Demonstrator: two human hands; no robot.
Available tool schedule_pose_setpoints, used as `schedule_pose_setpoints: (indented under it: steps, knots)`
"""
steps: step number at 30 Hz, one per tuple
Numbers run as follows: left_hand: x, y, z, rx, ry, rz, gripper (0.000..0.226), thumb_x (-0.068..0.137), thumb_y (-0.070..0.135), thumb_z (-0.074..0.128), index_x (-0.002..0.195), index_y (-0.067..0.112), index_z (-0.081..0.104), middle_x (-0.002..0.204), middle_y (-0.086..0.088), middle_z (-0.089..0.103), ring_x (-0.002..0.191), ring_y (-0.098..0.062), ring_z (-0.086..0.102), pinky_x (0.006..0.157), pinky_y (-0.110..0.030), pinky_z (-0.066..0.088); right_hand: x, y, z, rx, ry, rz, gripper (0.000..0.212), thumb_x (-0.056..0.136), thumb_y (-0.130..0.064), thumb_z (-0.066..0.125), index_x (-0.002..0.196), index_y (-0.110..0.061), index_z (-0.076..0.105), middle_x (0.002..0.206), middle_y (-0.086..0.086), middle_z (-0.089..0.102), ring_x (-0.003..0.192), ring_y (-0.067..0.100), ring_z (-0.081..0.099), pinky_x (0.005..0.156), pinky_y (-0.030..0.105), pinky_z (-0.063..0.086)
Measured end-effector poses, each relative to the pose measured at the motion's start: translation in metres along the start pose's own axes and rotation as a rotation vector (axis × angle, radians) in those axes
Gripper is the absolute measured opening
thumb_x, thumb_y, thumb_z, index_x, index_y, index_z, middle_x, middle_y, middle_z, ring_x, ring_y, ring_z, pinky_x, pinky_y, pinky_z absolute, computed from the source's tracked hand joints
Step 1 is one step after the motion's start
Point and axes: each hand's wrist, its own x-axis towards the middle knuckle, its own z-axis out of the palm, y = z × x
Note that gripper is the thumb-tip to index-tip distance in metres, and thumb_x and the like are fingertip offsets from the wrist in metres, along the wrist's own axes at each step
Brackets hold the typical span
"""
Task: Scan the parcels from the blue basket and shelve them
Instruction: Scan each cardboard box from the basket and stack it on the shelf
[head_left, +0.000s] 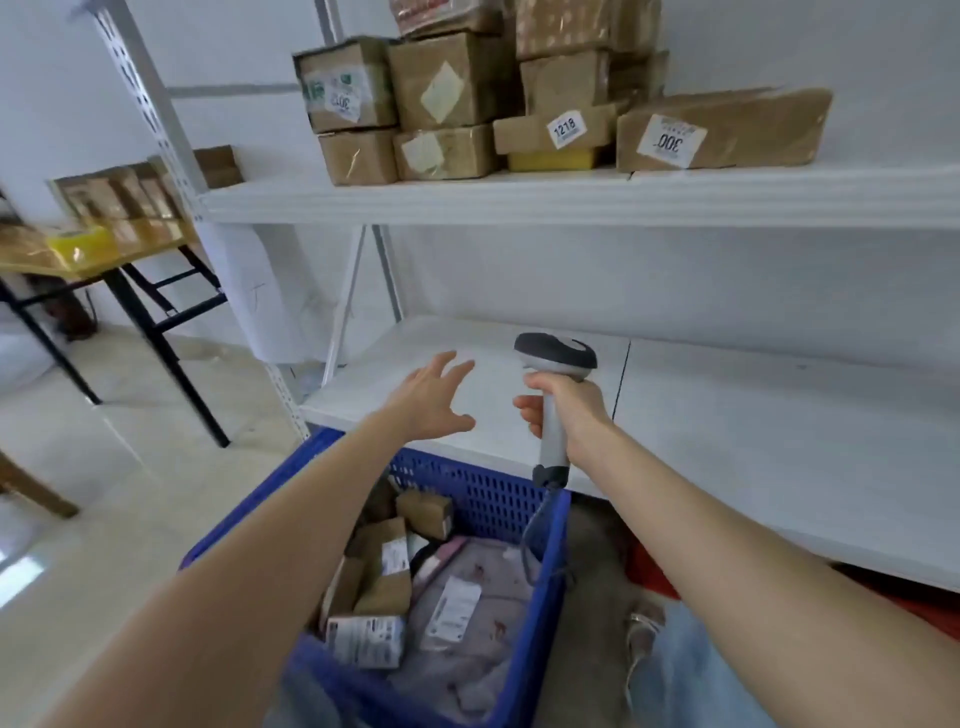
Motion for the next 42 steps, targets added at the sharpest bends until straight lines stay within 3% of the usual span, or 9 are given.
schedule_pose_setpoints:
  steps: [8,13,17,23,28,34,36,39,42]
  knots:
    - [-0.031,-0.093,0.128,-0.165,-0.316,-0.251,0.086,0.088,0.046,0.061,0.153,0.017,0.012,0.159,-0.01,0.004,0.144,-0.028,0.019,0.116,-0.038,0.025,0.049,0.128,0.057,-0.026,-0.03,0.351,0.01,0.089,-0.01,0.063,0.082,-0.003,0.06,0.046,0.006,0.062,0.032,0.01,0.048,0.039,0.019,0.04]
    - [-0.045,-0.127,0.202,-0.273,-0.479,-0.355,0.085,0.089,0.043,0.06,0.153,0.016,0.011,0.158,-0.01,0.003,0.143,-0.028,0.023,0.114,-0.037,0.028,0.077,0.193,0.088,-0.026,-0.003,0.491,0.013,0.088,-0.011,0.066,0.087,0.002,0.063,0.057,0.012,0.064,0.03,0.01,0.048,0.037,0.018,0.04]
    - [-0.046,-0.153,0.252,-0.3,-0.58,-0.429,0.084,0.089,0.043,0.058,0.153,0.017,0.011,0.157,-0.01,0.005,0.14,-0.03,0.028,0.111,-0.038,0.031,0.103,0.239,0.114,-0.02,0.011,0.588,0.022,0.091,-0.012,0.061,0.073,-0.001,0.056,0.037,0.003,0.055,0.025,0.008,0.042,0.033,0.015,0.035]
    - [-0.027,-0.188,0.278,-0.213,-0.37,-0.465,0.057,0.089,0.025,0.056,0.143,0.019,0.037,0.139,-0.006,0.04,0.12,-0.026,0.051,0.09,-0.04,0.05,0.142,0.293,0.143,-0.102,0.022,0.634,0.017,0.086,-0.014,0.066,0.073,-0.004,0.061,0.051,0.004,0.061,0.034,0.008,0.047,0.043,0.021,0.041]
    - [-0.01,-0.246,0.264,-0.133,-0.133,-0.599,0.063,0.087,0.023,0.061,0.144,0.02,0.033,0.141,-0.008,0.039,0.126,-0.027,0.044,0.091,-0.041,0.049,0.175,0.304,0.192,-0.142,-0.067,0.602,0.016,0.082,-0.017,0.071,0.078,-0.004,0.064,0.057,0.005,0.064,0.038,0.008,0.052,0.043,0.022,0.044]
    - [-0.023,-0.333,0.274,-0.143,-0.292,-0.885,0.069,0.087,0.056,0.053,0.138,0.011,0.042,0.141,-0.015,0.041,0.126,-0.034,0.043,0.099,-0.05,0.043,0.189,0.314,0.245,-0.162,-0.233,0.623,0.016,0.085,-0.022,0.071,0.088,-0.008,0.065,0.074,0.004,0.067,0.06,0.011,0.06,0.06,0.023,0.05]
    - [-0.03,-0.342,0.284,-0.157,-0.364,-0.857,0.063,0.09,0.061,0.044,0.138,0.02,0.046,0.146,-0.012,0.039,0.133,-0.035,0.035,0.107,-0.056,0.031,0.19,0.323,0.249,-0.159,-0.243,0.619,0.022,0.085,-0.021,0.071,0.1,-0.008,0.063,0.085,0.003,0.066,0.074,0.015,0.065,0.068,0.025,0.053]
    - [-0.035,-0.338,0.289,-0.195,-0.297,-0.757,0.045,0.097,0.053,0.036,0.134,0.033,0.051,0.144,-0.004,0.044,0.134,-0.029,0.037,0.112,-0.062,0.014,0.191,0.339,0.249,-0.181,-0.241,0.59,0.042,0.083,-0.019,0.074,0.121,-0.008,0.058,0.092,0.0,0.063,0.095,0.022,0.066,0.078,0.032,0.056]
    - [-0.032,-0.341,0.286,-0.249,-0.238,-0.674,0.033,0.098,0.039,0.04,0.128,0.037,0.055,0.137,0.005,0.049,0.125,-0.025,0.048,0.109,-0.064,0.024,0.191,0.35,0.245,-0.204,-0.226,0.575,0.053,0.082,-0.021,0.075,0.129,-0.01,0.055,0.098,0.0,0.062,0.097,0.023,0.064,0.081,0.034,0.055]
